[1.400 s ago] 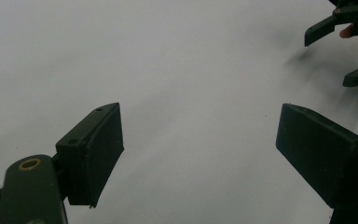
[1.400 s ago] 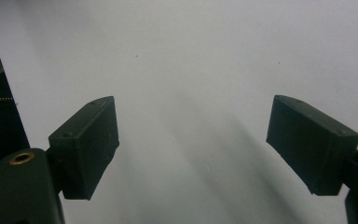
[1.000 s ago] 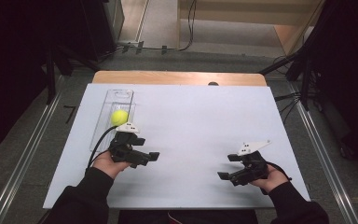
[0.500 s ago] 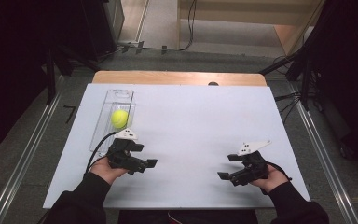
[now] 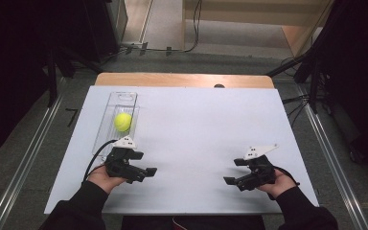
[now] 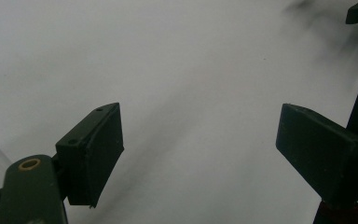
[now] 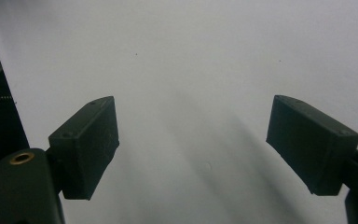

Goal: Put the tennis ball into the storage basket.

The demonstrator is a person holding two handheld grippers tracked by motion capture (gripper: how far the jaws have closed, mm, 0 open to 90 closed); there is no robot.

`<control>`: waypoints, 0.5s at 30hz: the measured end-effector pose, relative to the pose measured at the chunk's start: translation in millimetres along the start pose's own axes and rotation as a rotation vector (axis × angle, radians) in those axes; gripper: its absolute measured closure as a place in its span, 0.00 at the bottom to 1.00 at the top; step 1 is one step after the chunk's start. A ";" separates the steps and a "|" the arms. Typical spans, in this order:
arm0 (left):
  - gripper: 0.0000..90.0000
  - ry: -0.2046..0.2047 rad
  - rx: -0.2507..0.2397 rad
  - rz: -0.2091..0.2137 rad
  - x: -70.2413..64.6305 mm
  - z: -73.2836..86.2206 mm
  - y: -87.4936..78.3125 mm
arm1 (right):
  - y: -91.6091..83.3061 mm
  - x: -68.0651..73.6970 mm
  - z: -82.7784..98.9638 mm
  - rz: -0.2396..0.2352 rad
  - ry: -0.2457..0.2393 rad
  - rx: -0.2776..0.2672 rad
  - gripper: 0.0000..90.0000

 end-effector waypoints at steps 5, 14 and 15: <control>0.17 0.009 -0.001 -0.004 0.3 2.8 -2.1 | 0.1 0.2 -0.1 0.000 0.002 0.000 0.16; 0.17 0.005 -0.004 -0.016 3.7 7.1 -5.8 | 0.4 0.2 0.1 -0.001 0.002 0.001 0.16; 0.17 0.004 -0.006 -0.017 4.1 7.3 -6.0 | 0.5 0.2 0.0 -0.001 0.002 0.001 0.16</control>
Point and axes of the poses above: each handheld gripper's, and its own axes: y roughly forward along the jaws, z roughly out of its underside, x roughly to its left, the point moved 7 cm from there along y, roughly forward along the jaws, and after that the axes turned 10 degrees about -y, right-handed, at the moved point
